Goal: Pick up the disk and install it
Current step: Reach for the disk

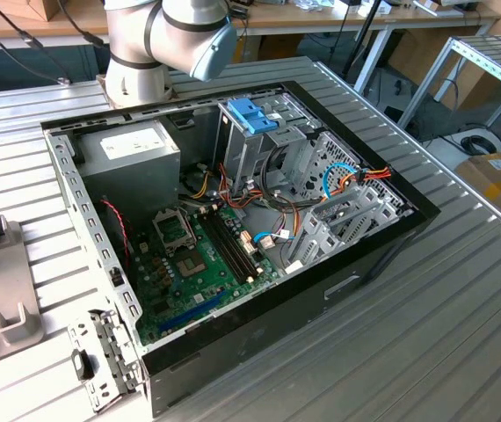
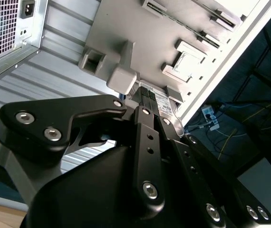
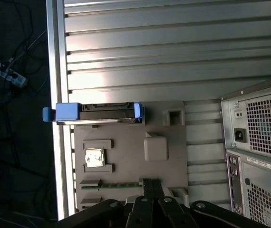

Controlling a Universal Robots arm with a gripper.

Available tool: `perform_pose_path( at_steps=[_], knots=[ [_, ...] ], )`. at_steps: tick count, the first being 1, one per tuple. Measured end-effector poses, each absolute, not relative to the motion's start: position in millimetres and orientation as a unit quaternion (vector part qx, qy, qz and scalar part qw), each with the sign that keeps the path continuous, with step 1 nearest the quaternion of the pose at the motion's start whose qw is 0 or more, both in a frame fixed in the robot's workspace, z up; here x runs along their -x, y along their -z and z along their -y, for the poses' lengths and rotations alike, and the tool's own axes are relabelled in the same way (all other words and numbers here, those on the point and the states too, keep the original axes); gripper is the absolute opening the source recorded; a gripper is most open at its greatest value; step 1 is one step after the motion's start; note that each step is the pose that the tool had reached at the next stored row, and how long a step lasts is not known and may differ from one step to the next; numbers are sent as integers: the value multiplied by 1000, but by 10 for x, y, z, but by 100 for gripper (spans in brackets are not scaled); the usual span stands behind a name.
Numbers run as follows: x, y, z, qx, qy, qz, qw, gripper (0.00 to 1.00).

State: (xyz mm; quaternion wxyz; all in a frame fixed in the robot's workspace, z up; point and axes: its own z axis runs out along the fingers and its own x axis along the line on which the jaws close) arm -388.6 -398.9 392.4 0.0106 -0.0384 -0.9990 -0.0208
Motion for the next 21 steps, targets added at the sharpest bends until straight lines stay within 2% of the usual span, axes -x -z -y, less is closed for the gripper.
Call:
perform_pose_path(
  at_steps=[21],
  knots=[
    [4090, -3923, 3989, 38, 21, 999, 11, 10]
  ],
)
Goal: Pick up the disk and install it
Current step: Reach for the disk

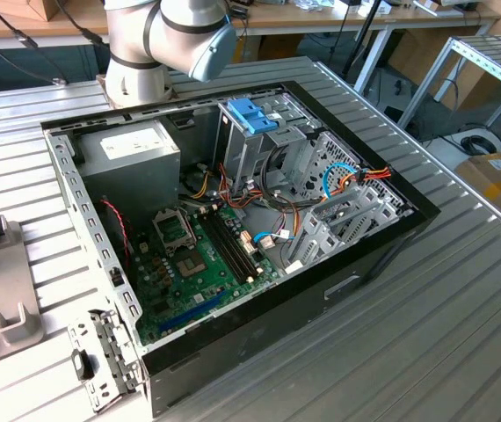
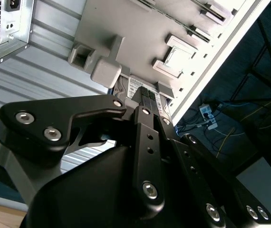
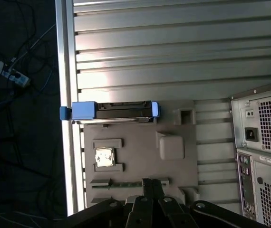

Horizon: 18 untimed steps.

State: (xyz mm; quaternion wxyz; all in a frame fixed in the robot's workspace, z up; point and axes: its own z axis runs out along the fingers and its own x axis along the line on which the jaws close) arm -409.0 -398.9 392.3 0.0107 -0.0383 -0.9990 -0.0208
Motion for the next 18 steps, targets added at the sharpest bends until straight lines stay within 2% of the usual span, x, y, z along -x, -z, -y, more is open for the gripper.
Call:
perform_pose_path(
  at_steps=[18],
  knots=[
    [4174, -3922, 3989, 38, 21, 999, 11, 10]
  ],
)
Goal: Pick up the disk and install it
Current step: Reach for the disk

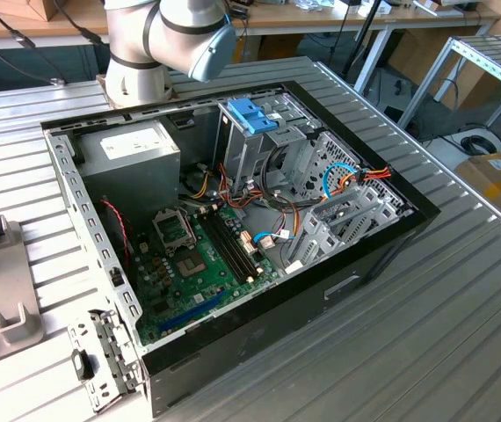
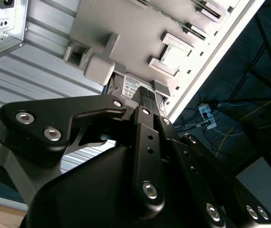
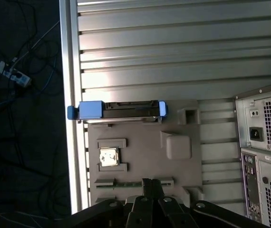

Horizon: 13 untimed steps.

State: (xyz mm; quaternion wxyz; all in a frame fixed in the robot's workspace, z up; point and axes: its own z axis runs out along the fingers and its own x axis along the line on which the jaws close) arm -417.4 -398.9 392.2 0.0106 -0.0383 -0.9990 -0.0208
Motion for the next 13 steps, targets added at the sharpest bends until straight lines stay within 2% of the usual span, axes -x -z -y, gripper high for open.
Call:
perform_pose_path(
  at_steps=[13],
  knots=[
    [4238, -3922, 3989, 38, 21, 999, 11, 10]
  ],
)
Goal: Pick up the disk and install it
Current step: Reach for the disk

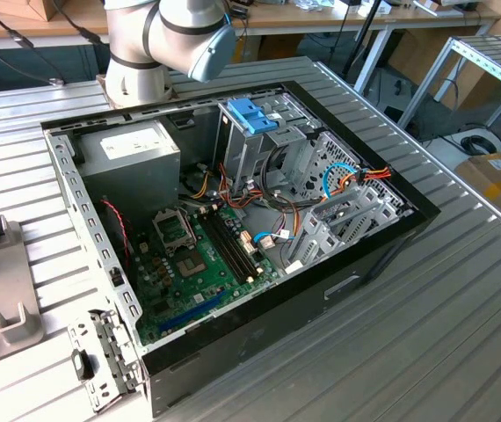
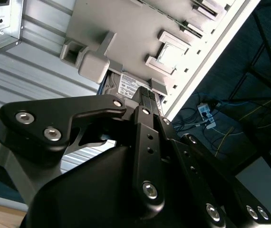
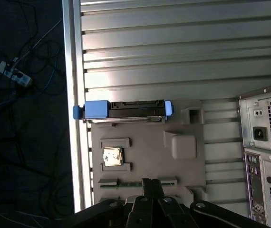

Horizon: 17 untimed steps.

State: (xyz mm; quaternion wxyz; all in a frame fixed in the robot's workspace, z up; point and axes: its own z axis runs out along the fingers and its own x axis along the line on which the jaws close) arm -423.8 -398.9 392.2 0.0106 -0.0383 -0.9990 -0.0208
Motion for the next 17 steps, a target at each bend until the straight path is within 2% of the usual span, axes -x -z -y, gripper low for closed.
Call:
perform_pose_path(
  at_steps=[17],
  knots=[
    [4328, -3921, 3989, 38, 21, 999, 11, 10]
  ],
)
